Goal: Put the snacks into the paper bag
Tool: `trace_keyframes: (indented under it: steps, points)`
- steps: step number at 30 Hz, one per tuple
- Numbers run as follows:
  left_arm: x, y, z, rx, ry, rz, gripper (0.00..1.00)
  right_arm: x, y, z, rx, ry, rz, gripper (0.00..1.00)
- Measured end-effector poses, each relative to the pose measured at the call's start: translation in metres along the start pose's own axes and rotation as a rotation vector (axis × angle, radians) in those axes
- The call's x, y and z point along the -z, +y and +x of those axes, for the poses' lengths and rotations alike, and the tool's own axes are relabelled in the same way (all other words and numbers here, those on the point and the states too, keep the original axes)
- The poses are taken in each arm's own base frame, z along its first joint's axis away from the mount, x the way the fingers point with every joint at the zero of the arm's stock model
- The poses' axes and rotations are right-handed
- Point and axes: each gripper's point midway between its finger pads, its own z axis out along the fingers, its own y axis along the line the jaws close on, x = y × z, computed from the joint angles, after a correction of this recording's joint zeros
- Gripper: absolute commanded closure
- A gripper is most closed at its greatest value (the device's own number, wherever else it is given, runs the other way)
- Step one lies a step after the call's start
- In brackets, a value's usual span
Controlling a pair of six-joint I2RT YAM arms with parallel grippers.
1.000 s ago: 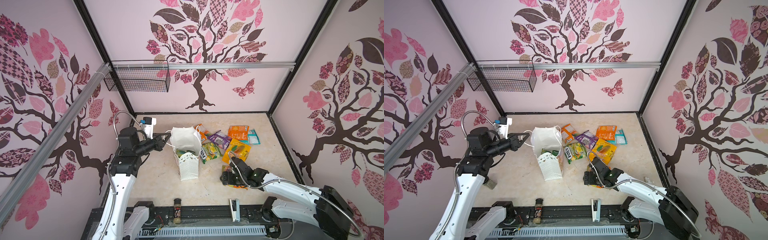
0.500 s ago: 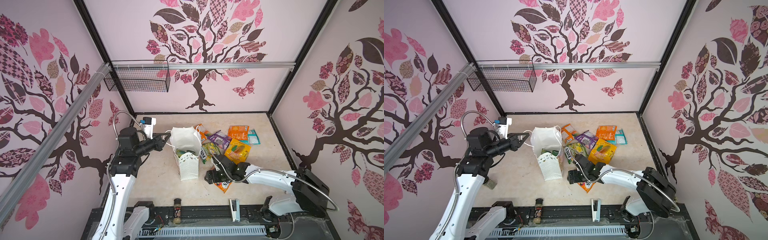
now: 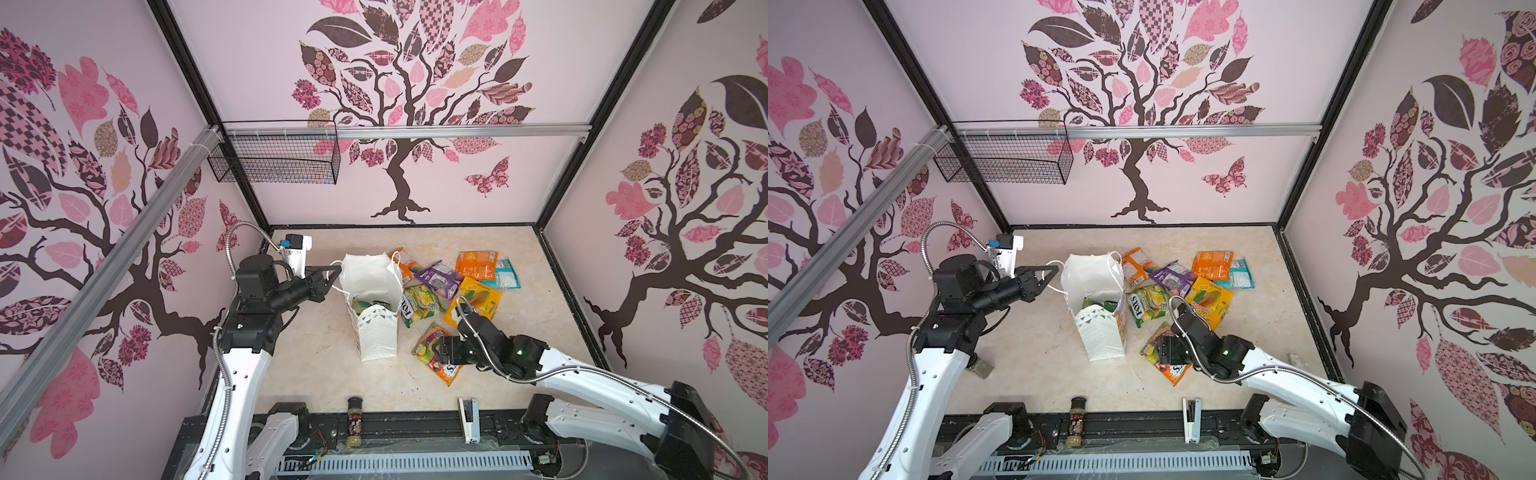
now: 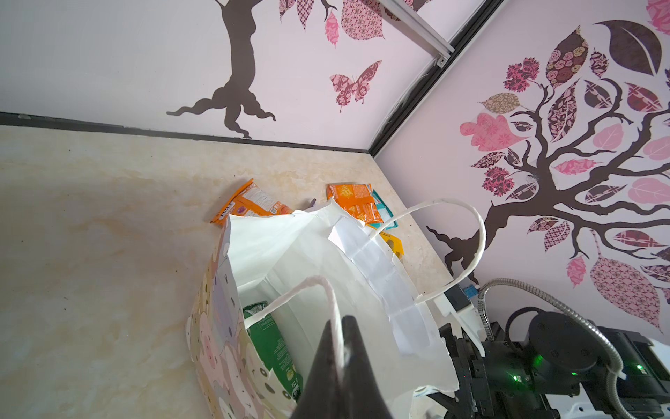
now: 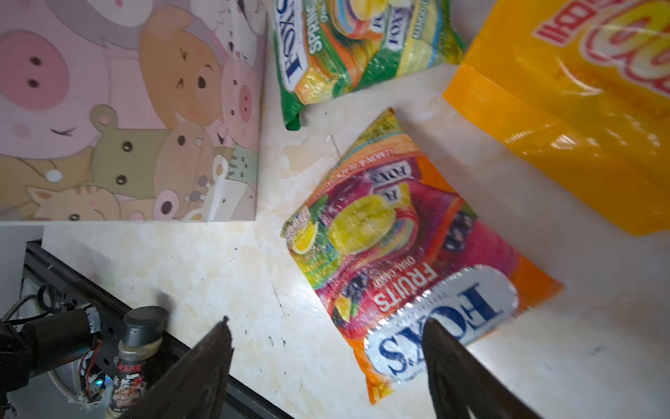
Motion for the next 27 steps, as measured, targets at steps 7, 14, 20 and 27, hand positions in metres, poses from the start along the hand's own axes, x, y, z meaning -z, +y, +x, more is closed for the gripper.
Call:
trace_keyframes:
  steps: [7,14,20,27]
  points:
    - [0.0,0.0,0.0,0.0,0.0,0.0,0.94,0.006,-0.043,0.031,-0.091,0.01,0.065,0.24]
    - [0.0,0.0,0.0,0.0,-0.001,-0.003,0.94,-0.006,-0.066,0.055,-0.131,0.061,0.116,0.27]
    - [0.0,0.001,0.0,0.0,-0.001,-0.003,0.94,-0.016,-0.066,0.06,-0.136,0.067,0.101,0.27]
    - [0.0,0.001,0.0,0.0,-0.001,-0.003,0.94,-0.027,-0.055,0.056,-0.149,0.038,0.028,0.3]
